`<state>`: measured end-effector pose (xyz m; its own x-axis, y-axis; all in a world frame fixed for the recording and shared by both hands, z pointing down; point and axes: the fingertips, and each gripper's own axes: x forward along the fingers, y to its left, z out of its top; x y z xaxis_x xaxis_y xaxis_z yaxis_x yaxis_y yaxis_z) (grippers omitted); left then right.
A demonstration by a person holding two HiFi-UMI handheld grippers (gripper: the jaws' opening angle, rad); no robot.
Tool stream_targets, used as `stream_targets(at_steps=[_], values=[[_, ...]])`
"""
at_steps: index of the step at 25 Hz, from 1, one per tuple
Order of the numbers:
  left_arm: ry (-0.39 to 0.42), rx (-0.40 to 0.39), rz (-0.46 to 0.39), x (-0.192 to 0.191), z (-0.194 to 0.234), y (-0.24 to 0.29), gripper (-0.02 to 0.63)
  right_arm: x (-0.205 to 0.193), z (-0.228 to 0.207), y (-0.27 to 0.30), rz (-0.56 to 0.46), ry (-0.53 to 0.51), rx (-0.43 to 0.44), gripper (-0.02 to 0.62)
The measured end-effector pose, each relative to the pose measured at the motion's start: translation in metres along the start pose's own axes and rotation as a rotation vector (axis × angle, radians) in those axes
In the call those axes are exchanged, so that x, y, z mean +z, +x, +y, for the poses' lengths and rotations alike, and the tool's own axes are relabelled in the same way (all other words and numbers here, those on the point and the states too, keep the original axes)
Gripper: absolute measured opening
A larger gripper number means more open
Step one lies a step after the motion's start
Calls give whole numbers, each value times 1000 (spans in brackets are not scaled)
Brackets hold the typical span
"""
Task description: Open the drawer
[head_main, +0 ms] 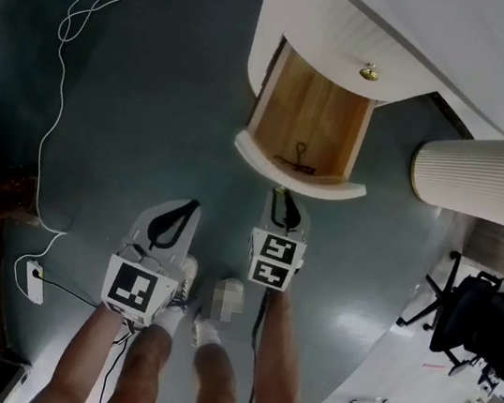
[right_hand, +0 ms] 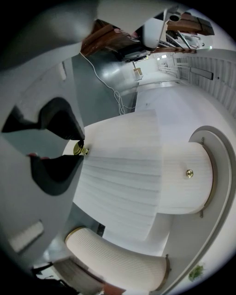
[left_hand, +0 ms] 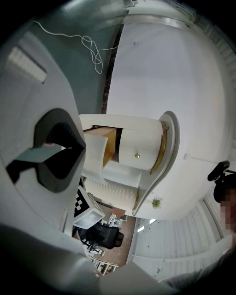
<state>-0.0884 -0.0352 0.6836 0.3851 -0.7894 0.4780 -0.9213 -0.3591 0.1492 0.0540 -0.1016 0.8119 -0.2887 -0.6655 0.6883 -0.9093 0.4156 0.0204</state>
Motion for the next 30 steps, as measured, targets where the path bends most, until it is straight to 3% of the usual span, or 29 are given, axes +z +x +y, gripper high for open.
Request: stream_targets(at_steps=[30], values=[[7,-1,-11,-6,-11,-23,11,-28,14,-27,10,30,-20,109]])
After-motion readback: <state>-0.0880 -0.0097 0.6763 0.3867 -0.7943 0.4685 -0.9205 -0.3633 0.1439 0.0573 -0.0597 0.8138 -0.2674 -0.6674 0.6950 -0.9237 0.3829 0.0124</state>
